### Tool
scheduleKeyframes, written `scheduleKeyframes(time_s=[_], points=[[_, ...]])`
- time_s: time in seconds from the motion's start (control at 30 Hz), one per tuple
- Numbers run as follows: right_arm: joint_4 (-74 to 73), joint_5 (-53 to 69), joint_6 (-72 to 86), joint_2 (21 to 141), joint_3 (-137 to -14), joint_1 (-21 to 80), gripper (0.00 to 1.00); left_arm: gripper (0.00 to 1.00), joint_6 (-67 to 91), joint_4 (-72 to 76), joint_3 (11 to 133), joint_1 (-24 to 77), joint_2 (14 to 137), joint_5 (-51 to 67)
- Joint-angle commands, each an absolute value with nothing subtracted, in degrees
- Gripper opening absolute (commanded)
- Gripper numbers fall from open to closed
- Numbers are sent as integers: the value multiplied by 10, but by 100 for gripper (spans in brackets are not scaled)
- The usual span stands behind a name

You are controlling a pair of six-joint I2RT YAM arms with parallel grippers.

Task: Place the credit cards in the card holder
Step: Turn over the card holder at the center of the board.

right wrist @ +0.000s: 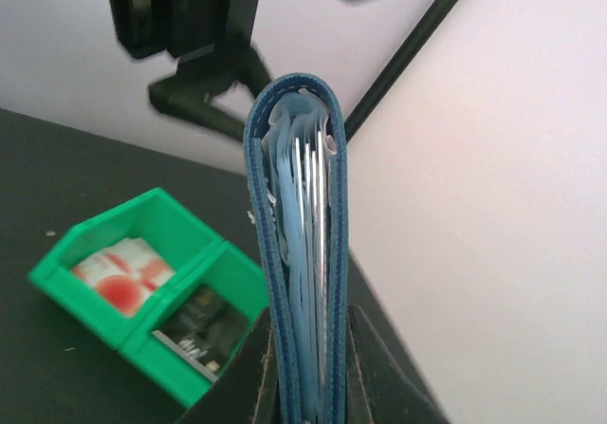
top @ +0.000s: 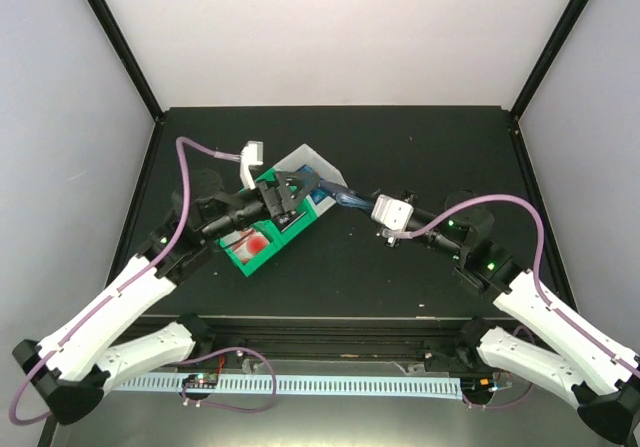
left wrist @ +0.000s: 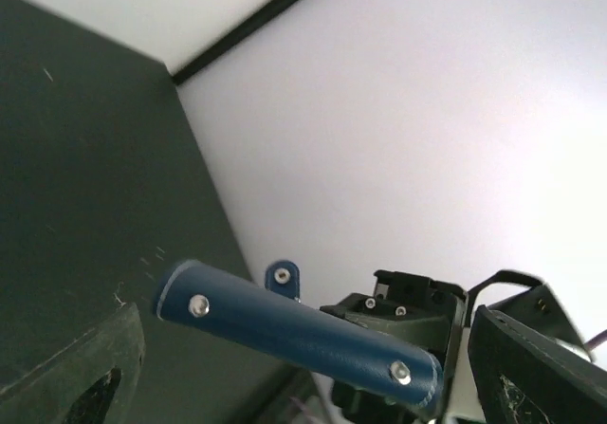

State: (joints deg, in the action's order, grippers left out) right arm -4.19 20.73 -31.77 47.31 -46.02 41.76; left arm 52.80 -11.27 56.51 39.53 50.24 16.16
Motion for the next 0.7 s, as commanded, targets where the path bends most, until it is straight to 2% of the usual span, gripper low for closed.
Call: scheduleKeyframes(time_s=[0.0,0.13,0.4,0.47,0.6,0.67], points=[[66,135,-409,477,-457,443,1,95,732,-46,595,393,546,257],[78,98,-451,488,-452,470,1,94,791,-29,595,393,560,258],[82,83,-487,502,-436,492,1,64,862,59,564,393,603,333],[77,84,-490,504,-436,495,2,60,870,74,554,394,606,340],[64,90,-494,503,-437,499,4,60,872,90,543,394,624,382],[63,86,-491,502,-435,501,5,48,870,95,532,394,626,392]])
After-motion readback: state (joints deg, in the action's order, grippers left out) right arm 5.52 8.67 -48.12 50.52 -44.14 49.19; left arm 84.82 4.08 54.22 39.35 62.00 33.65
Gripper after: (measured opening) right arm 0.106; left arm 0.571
